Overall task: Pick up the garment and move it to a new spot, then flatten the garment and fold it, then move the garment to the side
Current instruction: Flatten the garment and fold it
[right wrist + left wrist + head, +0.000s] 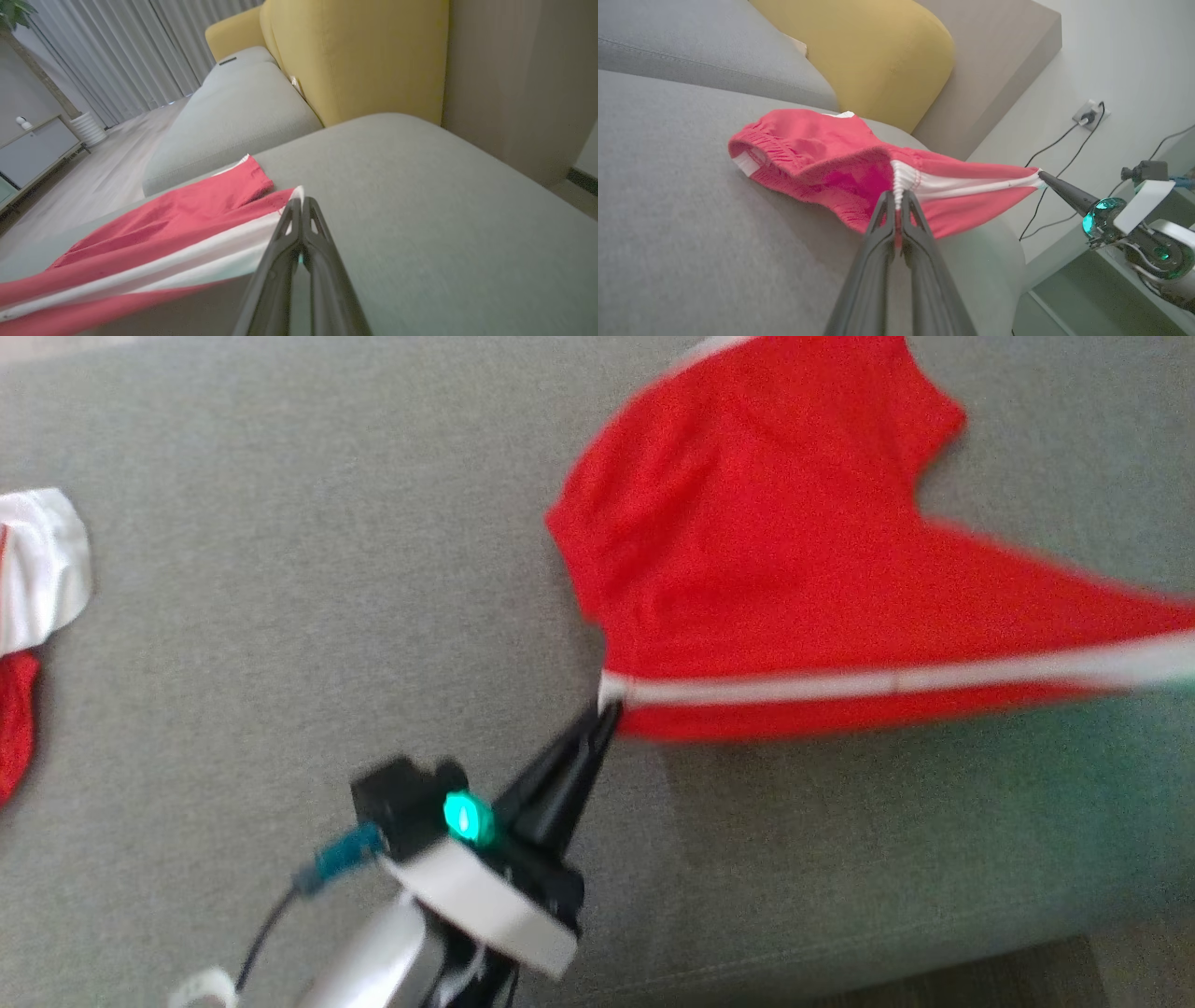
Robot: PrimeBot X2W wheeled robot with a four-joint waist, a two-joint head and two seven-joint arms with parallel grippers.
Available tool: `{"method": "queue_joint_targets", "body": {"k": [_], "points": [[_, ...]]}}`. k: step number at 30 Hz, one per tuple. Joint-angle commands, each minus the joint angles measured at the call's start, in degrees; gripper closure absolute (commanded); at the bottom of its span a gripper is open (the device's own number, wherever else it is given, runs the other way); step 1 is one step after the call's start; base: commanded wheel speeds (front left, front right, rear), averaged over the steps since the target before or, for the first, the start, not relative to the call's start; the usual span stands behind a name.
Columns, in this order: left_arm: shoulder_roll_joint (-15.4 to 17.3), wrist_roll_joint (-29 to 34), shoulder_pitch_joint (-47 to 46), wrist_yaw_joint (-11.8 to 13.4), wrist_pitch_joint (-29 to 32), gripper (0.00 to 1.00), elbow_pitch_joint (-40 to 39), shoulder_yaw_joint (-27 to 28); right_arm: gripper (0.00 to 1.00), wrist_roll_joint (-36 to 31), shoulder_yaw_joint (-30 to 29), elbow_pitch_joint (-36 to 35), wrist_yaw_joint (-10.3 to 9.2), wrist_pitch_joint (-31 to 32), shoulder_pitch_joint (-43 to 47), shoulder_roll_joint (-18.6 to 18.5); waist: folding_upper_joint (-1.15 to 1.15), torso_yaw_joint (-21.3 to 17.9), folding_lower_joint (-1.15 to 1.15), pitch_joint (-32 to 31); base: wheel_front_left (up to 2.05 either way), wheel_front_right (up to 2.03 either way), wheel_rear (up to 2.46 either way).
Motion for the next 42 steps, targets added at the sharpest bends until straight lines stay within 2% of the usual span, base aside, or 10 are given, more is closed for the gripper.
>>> {"method": "queue_joint_targets", "body": {"k": [1,5,8,11,14,20,27,37,42], "points": [[0.72,1.91,0.0,0.07,-0.53,1.0,-2.38,2.74,1.0,-0.08,-1.81,-3.83,0.21,0.83,2.71,-0.73,0.0,0.79,0.0,-1.2,0.0,0.0,0.0],[0.99,4.23,4.92,0.07,-0.53,1.0,-3.11,2.88,1.0,0.33,-6.61,-11.9,0.21,4.48,12.64,3.24,0.0,2.55,0.0,-1.9,0.0,0.0,0.0],[1.14,5.02,6.07,0.07,-0.53,1.0,-3.63,3.29,1.0,-0.85,-9.49,-17.07,0.21,6.76,17.17,4.83,0.0,3.74,0.0,-2.0,0.0,0.0,0.0],[-0.06,3.82,6.01,0.07,-0.53,1.0,-3.77,4.16,1.0,-2.9,-10.93,-19.96,0.21,8.98,16.46,4.66,0.0,4.3,0.0,-2.24,0.0,0.0,0.0],[-1.09,2.03,4.22,0.07,-0.53,1.0,-2.03,3.44,1.0,-4.78,-9.75,-19.61,0.21,12.23,12.01,3.34,0.0,4.79,0.0,-2.42,0.0,0.0,0.0],[-3.09,-3.93,-3.68,0.07,-0.53,1.0,3.68,1.11,1.0,-9.43,-4.9,-12.42,0.21,18.44,-1.75,-1.64,0.0,6.68,0.0,-1.07,0.0,0.0,0.0],[-5.83,-12.48,-15.88,0.07,0.47,1.0,12.77,-0.62,1.0,-8.85,-1.51,-1.89,0.21,24.14,-15.19,-7.7,0.0,10.01,0.0,2.2,0.0,0.0,0.0],[-6.79,-21.27,-28.64,0.07,1.53,1.0,19.98,-3.47,1.0,-8.75,7.02,8.69,0.21,25.24,-31.18,-13.84,0.0,11.28,0.0,7.64,0.0,0.0,0.0],[-6.87,-25.6,-33.99,0.07,2.53,1.0,22.78,-6.08,1.0,-10.57,14.47,13.71,0.21,25.21,-39.4,-16.69,0.0,12.05,0.0,10.15,0.0,0.0,0.0]]}}
